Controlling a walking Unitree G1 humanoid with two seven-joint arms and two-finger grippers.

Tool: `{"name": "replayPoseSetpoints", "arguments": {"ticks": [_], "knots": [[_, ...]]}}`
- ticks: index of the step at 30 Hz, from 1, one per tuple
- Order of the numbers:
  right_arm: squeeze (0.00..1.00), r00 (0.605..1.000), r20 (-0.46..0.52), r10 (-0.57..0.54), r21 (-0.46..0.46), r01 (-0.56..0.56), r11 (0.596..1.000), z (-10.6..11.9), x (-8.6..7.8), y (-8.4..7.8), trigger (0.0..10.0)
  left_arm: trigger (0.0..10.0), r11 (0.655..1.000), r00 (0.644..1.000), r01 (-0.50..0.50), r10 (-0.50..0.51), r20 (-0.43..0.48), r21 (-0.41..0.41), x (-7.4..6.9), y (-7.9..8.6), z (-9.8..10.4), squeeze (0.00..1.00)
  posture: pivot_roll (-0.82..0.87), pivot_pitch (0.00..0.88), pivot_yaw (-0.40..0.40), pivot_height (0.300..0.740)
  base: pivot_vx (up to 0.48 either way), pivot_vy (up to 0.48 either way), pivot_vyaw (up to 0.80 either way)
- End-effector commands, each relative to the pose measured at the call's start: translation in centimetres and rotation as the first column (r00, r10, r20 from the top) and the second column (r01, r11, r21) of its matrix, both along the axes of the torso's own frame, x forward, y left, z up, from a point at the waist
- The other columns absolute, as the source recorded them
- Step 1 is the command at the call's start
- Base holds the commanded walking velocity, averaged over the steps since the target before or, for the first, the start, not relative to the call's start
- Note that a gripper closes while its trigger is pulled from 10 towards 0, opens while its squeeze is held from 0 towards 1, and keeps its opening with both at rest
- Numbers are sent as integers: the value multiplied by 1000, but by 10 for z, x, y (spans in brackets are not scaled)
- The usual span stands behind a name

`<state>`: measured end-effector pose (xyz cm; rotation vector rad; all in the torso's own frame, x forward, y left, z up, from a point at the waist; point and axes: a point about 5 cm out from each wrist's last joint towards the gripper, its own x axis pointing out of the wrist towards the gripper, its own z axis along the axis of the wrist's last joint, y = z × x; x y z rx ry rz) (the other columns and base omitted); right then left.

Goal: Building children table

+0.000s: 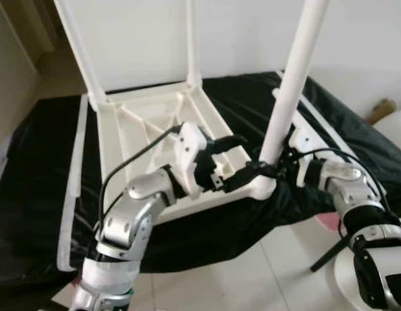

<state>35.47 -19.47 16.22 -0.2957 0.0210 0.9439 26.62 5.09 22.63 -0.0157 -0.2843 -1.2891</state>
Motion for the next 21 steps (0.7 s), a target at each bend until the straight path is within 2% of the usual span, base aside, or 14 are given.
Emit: {"name": "replayPoseSetpoints", "arguments": {"ticks": [1, 6, 7, 8, 14, 17, 21], "knots": [[0, 998, -48, -38, -20, 37, 999, -8, -1, -5, 0, 10000, 999, 999, -36, 36, 1, -18, 2, 1, 3, 0, 37, 0, -1, 740, 0, 0, 0], [0, 993, -86, -86, 7, 87, 996, -14, -5, -13, 0, 10000, 999, 999, -33, 33, 1, -17, 1, 1, 3, 0, 31, 0, 5, 740, 0, 0, 0], [0, 991, -87, -101, 12, 103, 995, -16, -7, -14, 1529, 10000, 999, 999, -32, 32, 1, -16, 0, 1, 2, 0, 30, 0, 6, 740, 0, 0, 0], [0, 986, -100, -136, 19, 138, 990, -19, -8, -13, 10000, 10000, 999, 999, -32, 32, -2, -14, 0, 1, 1, 0, 27, 0, 9, 740, 0, 0, 0], [0, 969, -97, -227, 43, 231, 972, -24, -9, -10, 10000, 10000, 1000, 1000, -26, 25, -10, -13, -2, 1, 0, 0, 27, 0, 8, 740, 0, 0, 0], [0, 917, -76, -391, 21, 394, 919, -27, -7, -1, 10000, 10000, 1000, 1000, -19, 19, -13, -11, -2, 0, -1, 0, 20, 0, 11, 740, 0, 0, 0], [0, 886, -87, -456, 33, 460, 887, -28, -7, 5, 10000, 10000, 1000, 1000, -16, 16, -13, -11, -2, 0, -1, 0, 17, 0, 9, 740, 0, 0, 0]]}}
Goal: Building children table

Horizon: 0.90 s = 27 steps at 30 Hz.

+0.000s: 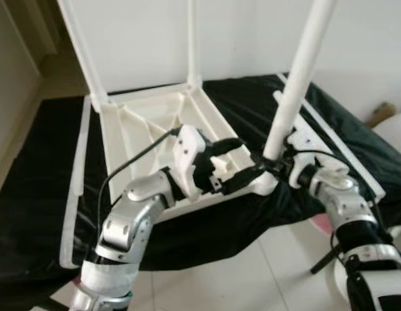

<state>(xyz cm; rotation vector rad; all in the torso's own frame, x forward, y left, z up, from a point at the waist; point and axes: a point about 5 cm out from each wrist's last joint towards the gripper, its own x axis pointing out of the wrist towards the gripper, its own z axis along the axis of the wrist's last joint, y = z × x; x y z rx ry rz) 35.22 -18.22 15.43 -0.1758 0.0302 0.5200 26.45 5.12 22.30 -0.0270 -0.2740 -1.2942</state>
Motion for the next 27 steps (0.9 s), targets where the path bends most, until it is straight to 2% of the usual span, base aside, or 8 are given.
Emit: {"name": "replayPoseSetpoints", "arguments": {"ticks": [1, 6, 8, 9, 11, 13, 20, 27], "knots": [[0, 991, -87, -97, -36, 94, 995, -20, -4, -4, 10000, 10000, 1000, 1000, -19, 19, 1, -9, -1, -1, 2, 0, 17, 0, 8, 740, 0, 0, 0], [0, 956, -118, -269, 20, 273, 962, -21, -5, 4, 10000, 10000, 1000, 1000, -15, 15, 1, -10, -1, -2, 2, 0, 16, 0, 9, 740, 0, 0, 0], [0, 894, -160, -418, 123, 439, 890, -23, -11, 17, 10000, 10000, 1000, 1000, -10, 10, -1, -8, -1, -2, 2, 0, 10, 0, 8, 740, 0, 0, 0], [0, 894, -160, -418, 123, 439, 890, -23, -11, 17, 10000, 10000, 1000, 1000, -10, 10, -1, -8, -1, -2, 2, 0, 10, 0, 8, 740, 0, 0, 0], [0, 805, -216, -552, 209, 590, 780, -26, -19, 26, 10000, 10000, 1000, 1000, -3, 3, -2, -7, -2, -2, 2, 0, 9, 0, 8, 740, 0, 0, 0], [0, 768, -222, -601, 219, 640, 737, -27, -24, 31, 10000, 10000, 1000, 1000, 0, 0, -2, -7, -2, -2, 2, 0, 7, 0, 10, 740, 0, 0, 0], [0, 754, -239, -612, 273, 657, 703, -22, -36, 59, 10000, 10000, 1000, 1000, 10, -10, 0, -8, -2, -3, 4, 0, 9, 0, 18, 740, 0, 0, 0], [0, 707, -262, -657, 264, 708, 655, -17, -41, 52, 10000, 10000, 1000, 1000, 16, -16, -1, -7, -3, -3, 3, 0, 12, 0, 17, 740, 0, 0, 0]]}}
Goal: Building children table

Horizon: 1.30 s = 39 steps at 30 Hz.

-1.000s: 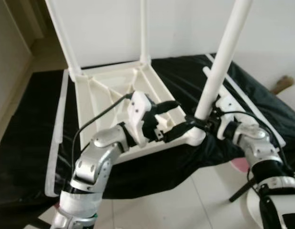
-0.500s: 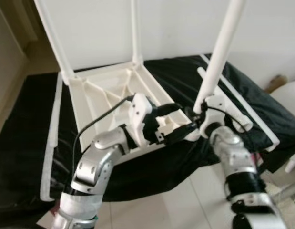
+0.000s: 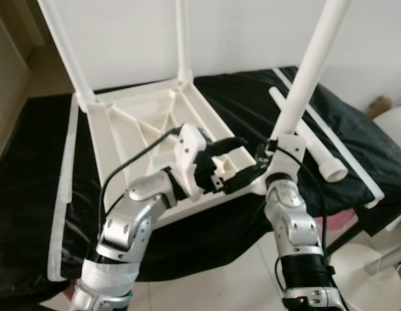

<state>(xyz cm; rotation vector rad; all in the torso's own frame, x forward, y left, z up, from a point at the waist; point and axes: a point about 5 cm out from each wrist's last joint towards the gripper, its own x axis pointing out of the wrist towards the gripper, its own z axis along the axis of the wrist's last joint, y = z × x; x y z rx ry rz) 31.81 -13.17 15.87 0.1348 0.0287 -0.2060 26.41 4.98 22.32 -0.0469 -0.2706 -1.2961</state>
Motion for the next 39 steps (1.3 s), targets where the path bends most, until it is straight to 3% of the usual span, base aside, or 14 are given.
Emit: {"name": "replayPoseSetpoints", "arguments": {"ticks": [1, 9, 11, 12, 16, 30, 31, 32, 36, 39], "knots": [[0, 993, -108, -47, 97, 57, 994, -21, -8, 0, 10000, 10000, 1000, 1000, 13, -13, 13, 5, -3, -2, 4, 0, 15, 0, 15, 740, 0, 0, 0], [0, 999, -45, -23, 63, 26, 998, -15, -11, -5, 10000, 10000, 1000, 1000, 15, -15, 23, 6, -1, -1, 6, 0, 17, 0, 23, 740, 0, 0, 0], [55, 1000, -10, -1, 65, 2, 998, -12, -12, -6, 10000, 10000, 1000, 1000, 15, -15, 24, 10, 0, 0, 6, 0, 11, 0, 28, 740, 0, 0, 0], [1000, 999, 39, 31, 65, -33, 997, -8, -14, -9, 10000, 10000, 1000, 1000, 15, -16, 25, 16, 1, 0, 6, 0, 8, 0, 30, 740, 0, 0, 0], [1000, 993, 86, 79, 39, -83, 996, -3, -16, -15, 10000, 10000, 1000, 1000, 17, -18, 25, 20, 1, -1, 6, 0, 5, 0, 29, 740, 0, 0, 0], [1000, 975, 89, 203, -49, -199, 979, -5, -16, -45, 10000, 10000, 1000, 1000, 13, -14, 12, 21, -1, -3, 1, 0, 5, 0, 19, 740, 0, 0, 0], [369, 971, 92, 221, -50, -217, 975, -5, -15, -46, 10000, 10000, 1000, 1000, 12, -13, 10, 23, -1, -2, 1, 0, 4, 0, 15, 740, 0, 0, 0], [0, 959, 100, 267, -70, -261, 963, -4, -12, -51, 10000, 10000, 1000, 1000, 7, -8, 5, 30, -2, -5, -3, 0, 8, 0, 11, 740, 0, 0, 0], [0, 921, 110, 373, -136, -358, 924, 1, -2, -62, 10000, 10000, 998, 1000, -21, 21, -8, 56, -2, -9, -10, 0, 14, 0, 11, 740, 0, 0, 0], [0, 893, 100, 439, -170, -419, 892, 2, 5, -60, 10000, 10000, 996, 999, -44, 45, -11, 72, -1, -10, -15, 0, 24, 0, 10, 740, 0, 0, 0]]}}
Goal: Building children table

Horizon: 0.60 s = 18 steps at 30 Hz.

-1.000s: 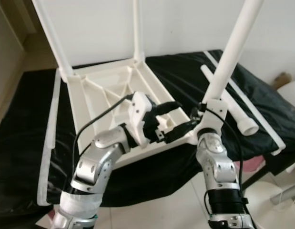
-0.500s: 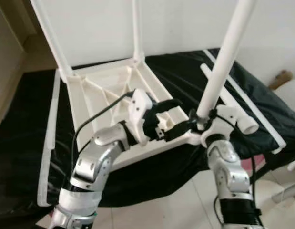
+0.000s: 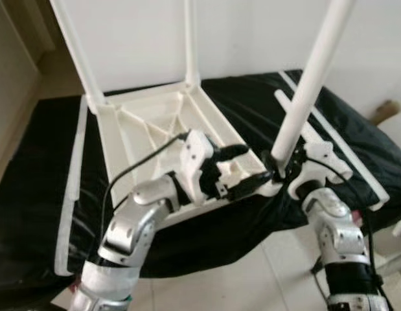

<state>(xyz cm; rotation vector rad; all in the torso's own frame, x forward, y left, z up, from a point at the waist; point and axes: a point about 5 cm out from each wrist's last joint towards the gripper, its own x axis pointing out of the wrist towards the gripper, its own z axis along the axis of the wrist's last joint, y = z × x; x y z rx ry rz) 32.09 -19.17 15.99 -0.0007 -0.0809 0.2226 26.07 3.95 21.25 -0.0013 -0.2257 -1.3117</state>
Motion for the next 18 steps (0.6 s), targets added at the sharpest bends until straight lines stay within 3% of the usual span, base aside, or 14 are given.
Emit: {"name": "replayPoseSetpoints", "arguments": {"ticks": [1, 6, 10, 12, 15, 18], "knots": [[0, 1000, 12, 25, -4, -25, 1000, 1, 2, 0, 10000, 10000, 999, 999, -53, 53, -4, 11, 2, 0, -4, 0, 24, 0, 10, 740, 0, 0, 0], [0, 988, -7, 156, -44, -156, 987, -1, 12, 8, 10000, 10000, 993, 994, -109, 110, -23, 56, 6, -1, -16, 0, 32, 0, 9, 740, 0, 0, 0], [0, 982, -12, 189, -54, -189, 980, -1, 13, 11, 10000, 10000, 988, 990, -134, 136, -24, 80, 9, -1, -20, 0, 33, 0, 9, 740, 0, 0, 0], [0, 960, -32, 280, -92, -282, 955, -5, 15, 17, 10000, 10000, 965, 977, -209, 215, -16, 158, 17, 0, -32, 0, 33, 0, 13, 740, 0, 0, 0], [0, 946, -43, 321, -111, -324, 940, -6, 17, 19, 10000, 10000, 955, 971, -231, 238, -15, 185, 20, 0, -36, 0, 32, 0, 15, 740, 0, 0, 0], [0, 914, -71, 398, -155, -405, 901, -8, 20, 22, 10000, 10000, 923, 950, -305, 313, 1, 236, 28, 0, -42, 0, 29, 0, 17, 740, 0, 0, 0]]}}
